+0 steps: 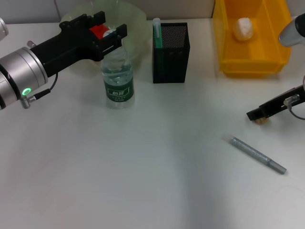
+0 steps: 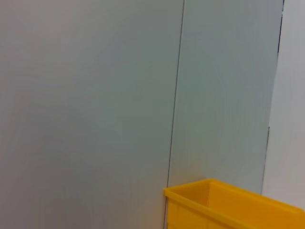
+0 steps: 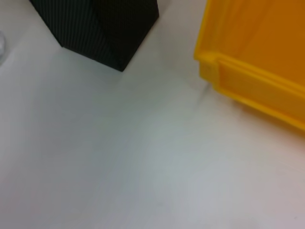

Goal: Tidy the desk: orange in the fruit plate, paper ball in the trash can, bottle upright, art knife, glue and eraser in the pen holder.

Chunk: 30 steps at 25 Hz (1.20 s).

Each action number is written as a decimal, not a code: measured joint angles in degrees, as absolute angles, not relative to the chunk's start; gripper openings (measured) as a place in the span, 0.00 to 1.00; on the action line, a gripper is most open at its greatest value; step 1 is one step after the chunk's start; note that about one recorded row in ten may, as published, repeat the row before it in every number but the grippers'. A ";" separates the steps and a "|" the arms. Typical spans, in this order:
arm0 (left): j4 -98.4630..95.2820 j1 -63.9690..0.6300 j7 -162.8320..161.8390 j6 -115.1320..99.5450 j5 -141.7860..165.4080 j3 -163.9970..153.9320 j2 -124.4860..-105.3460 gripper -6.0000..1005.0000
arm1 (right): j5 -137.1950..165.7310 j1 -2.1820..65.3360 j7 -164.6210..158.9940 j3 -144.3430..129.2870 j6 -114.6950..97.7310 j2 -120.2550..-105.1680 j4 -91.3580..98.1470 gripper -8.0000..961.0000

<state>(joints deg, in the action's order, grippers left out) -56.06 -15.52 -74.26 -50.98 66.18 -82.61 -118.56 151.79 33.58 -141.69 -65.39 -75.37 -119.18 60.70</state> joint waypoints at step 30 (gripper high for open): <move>-56.41 -15.20 -74.26 -51.44 66.08 -82.42 -118.65 0.65 | 99.82 34.32 -100.44 -40.12 -78.49 -115.22 39.15 0.30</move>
